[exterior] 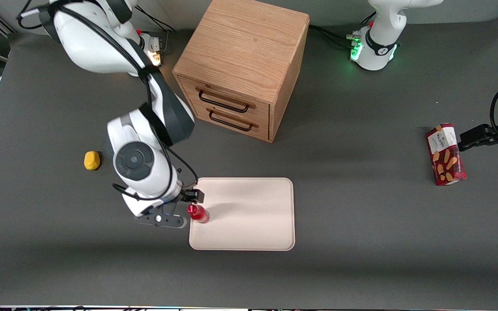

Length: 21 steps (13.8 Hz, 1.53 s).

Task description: Place coke bottle on tray

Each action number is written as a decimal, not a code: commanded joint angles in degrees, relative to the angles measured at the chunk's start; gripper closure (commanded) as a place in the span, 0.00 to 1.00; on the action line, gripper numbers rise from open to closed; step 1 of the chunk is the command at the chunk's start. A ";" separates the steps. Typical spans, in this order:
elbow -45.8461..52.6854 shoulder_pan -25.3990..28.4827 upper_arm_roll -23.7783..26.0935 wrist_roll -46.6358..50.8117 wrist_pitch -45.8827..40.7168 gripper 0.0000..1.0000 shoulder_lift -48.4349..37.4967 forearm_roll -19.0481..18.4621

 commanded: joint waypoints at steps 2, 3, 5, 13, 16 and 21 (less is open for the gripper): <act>-2.18 -0.71 0.18 0.76 -10.02 0.00 -9.55 -0.59; -3.22 -2.02 0.53 0.67 -11.96 0.00 -11.83 -0.59; -8.48 -6.75 3.76 -1.77 -12.95 0.00 -17.36 -0.59; -21.42 -26.28 8.62 -25.68 -11.90 0.00 -29.86 2.13; -27.21 -26.82 5.99 -28.85 -8.22 0.00 -34.08 2.49; -29.07 -25.77 -0.16 -32.02 -5.83 0.00 -35.67 2.84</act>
